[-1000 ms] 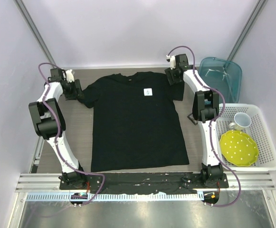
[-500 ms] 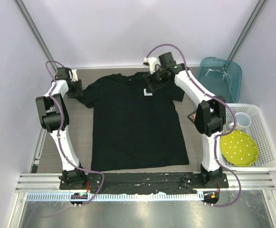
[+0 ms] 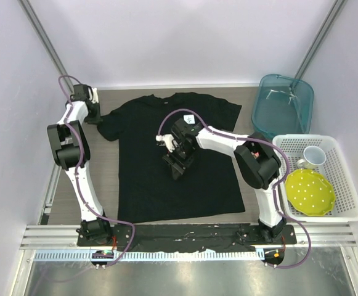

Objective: Pin the brooch onto the clothing

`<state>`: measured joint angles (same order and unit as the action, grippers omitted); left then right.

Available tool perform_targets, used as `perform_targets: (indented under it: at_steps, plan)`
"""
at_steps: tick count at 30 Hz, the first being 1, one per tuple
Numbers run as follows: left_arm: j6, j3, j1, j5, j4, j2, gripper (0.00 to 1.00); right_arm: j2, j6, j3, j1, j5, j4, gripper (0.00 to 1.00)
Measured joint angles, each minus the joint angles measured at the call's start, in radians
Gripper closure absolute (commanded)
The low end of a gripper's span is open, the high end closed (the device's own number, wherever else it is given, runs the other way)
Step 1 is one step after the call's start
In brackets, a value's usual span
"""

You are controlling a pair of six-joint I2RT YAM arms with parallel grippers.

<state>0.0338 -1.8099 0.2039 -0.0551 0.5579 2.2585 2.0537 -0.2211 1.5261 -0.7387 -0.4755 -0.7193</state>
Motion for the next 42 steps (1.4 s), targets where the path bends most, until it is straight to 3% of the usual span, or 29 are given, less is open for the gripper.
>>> perform_targets:
  at_steps: [5, 8, 9, 14, 18, 22, 27, 32, 36, 42]
  plan:
    - [0.0, -0.013, 0.01, 0.0, 0.006, 0.0, 1.0, -0.017, 0.042, -0.082, -0.019, -0.05, 0.036, 0.41]
    - [0.0, -0.018, 0.012, -0.008, 0.021, 0.0, 0.93, -0.027, 0.067, -0.112, -0.039, -0.093, 0.054, 0.41]
    - [0.0, -0.022, 0.013, -0.01, 0.028, 0.001, 0.82, -0.027, 0.075, -0.118, -0.048, -0.112, 0.055, 0.39]
    - [0.009, -0.04, 0.014, -0.039, 0.047, -0.002, 0.54, -0.027, 0.1, -0.104, -0.073, -0.185, 0.024, 0.31]
    - [0.032, 0.021, 0.017, -0.095, 0.034, -0.052, 0.13, -0.027, 0.1, 0.042, -0.001, -0.224, -0.019, 0.26]
    - [0.061, 0.148, 0.02, -0.181, 0.026, -0.211, 0.01, -0.018, 0.091, 0.27, 0.195, -0.198, 0.001, 0.25]
    - [0.122, 0.281, 0.02, -0.298, -0.006, -0.493, 0.0, 0.018, 0.079, 0.458, 0.435, -0.139, 0.001, 0.25]
    - [0.189, 0.423, 0.011, -0.378, -0.032, -0.772, 0.0, 0.003, -0.005, 0.469, 0.572, -0.089, -0.11, 0.24]
    - [0.179, 0.51, 0.004, -0.409, -0.075, -0.92, 0.0, -0.132, -0.124, 0.329, 0.628, -0.026, -0.234, 0.24]
    - [0.051, 0.546, 0.003, -0.391, -0.128, -0.962, 0.0, -0.493, -0.218, 0.011, 0.665, 0.127, -0.271, 0.32]
